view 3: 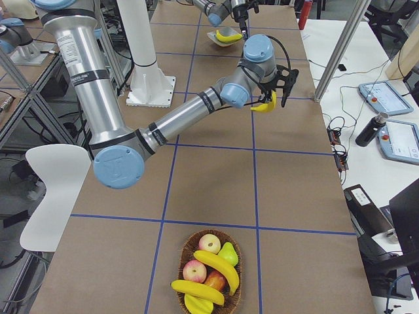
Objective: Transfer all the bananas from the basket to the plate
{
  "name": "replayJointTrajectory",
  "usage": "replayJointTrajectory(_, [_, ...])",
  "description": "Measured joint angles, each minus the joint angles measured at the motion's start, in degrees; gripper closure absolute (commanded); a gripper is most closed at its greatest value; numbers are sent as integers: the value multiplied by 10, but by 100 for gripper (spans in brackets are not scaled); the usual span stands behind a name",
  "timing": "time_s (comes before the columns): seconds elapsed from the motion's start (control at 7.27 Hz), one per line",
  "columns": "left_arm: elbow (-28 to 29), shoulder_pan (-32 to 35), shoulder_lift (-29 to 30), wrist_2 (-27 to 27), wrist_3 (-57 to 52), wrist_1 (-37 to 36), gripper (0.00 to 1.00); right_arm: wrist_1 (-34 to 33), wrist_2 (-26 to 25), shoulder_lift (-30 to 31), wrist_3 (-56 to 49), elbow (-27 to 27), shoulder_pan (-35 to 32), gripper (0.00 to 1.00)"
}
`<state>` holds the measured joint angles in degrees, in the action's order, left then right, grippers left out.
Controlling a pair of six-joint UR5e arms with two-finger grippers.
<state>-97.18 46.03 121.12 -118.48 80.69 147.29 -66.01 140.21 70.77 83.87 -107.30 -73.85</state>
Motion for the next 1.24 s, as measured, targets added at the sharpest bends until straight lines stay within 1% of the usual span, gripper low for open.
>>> replayJointTrajectory(0.14, [0,-7,6,5,3,6,0,0,-4,-27,53,-3,35,100])
replayJointTrajectory(0.69, [1,-49,10,39,4,44,0,-1,-18,-92,154,-30,134,100])
replayJointTrajectory(0.96, [0,-63,10,43,4,57,0,-1,-39,-111,176,-55,168,100])
replayJointTrajectory(1.24, [0,-76,9,43,5,74,0,-1,-59,-124,179,-66,189,100])
